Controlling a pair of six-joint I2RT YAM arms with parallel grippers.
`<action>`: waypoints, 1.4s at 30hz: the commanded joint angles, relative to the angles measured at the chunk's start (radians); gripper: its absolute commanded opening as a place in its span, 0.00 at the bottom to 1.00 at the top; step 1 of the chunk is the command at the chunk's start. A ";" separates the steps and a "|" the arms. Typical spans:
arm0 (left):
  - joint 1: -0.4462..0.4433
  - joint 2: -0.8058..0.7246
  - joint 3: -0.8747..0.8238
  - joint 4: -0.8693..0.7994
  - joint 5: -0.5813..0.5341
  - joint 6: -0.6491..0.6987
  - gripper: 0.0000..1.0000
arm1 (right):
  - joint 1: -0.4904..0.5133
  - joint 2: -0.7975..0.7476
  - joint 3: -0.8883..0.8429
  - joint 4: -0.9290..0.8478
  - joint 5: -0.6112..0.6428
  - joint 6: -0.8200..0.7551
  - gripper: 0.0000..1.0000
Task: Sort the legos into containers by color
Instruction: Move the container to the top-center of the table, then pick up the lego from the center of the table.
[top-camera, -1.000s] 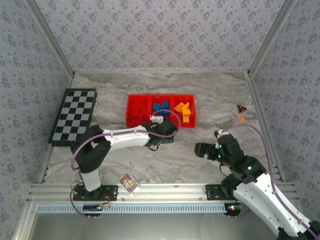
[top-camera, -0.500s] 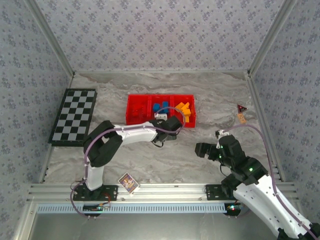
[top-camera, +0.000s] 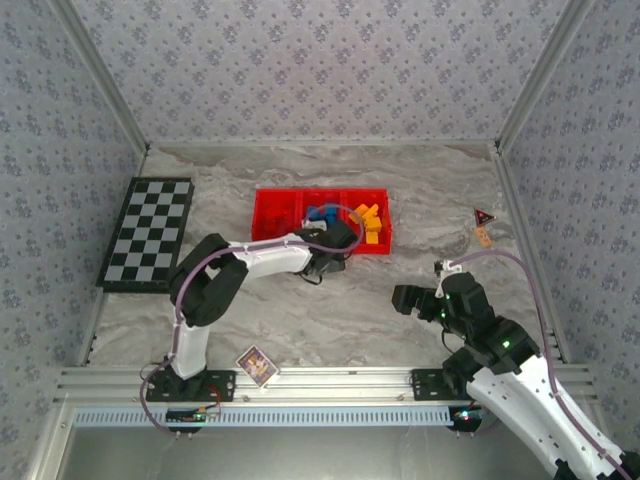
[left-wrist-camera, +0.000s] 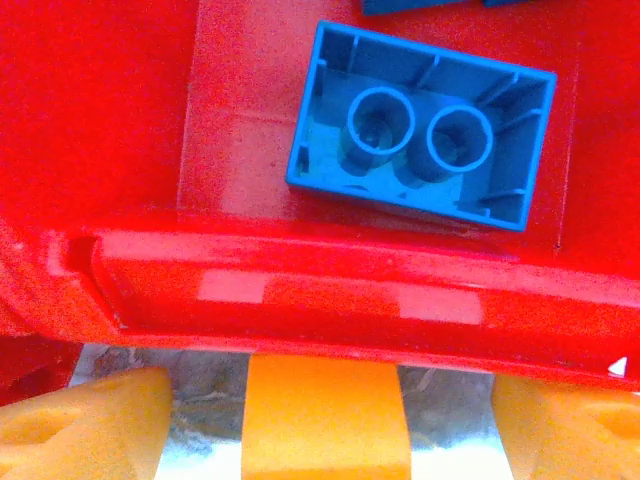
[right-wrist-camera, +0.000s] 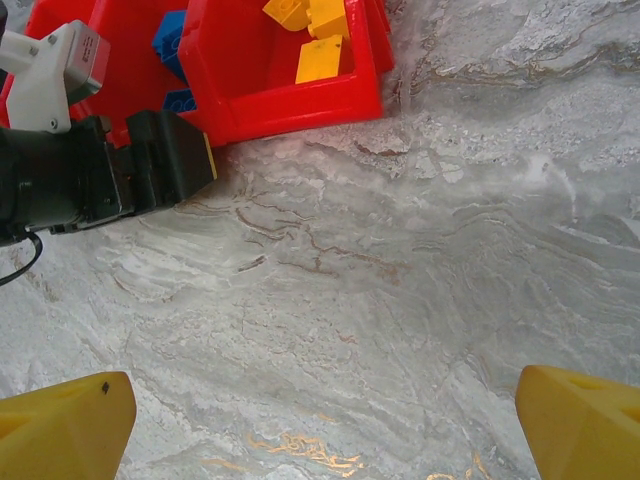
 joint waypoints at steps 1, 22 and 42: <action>0.010 0.033 0.059 -0.026 0.012 0.034 0.83 | -0.004 -0.006 0.011 -0.002 0.023 -0.006 0.99; 0.029 -0.012 0.048 -0.089 0.068 0.045 0.80 | -0.004 -0.004 0.014 -0.005 0.023 -0.006 1.00; 0.016 0.009 0.060 -0.113 0.042 0.049 0.42 | -0.004 -0.002 0.017 -0.012 0.024 -0.004 1.00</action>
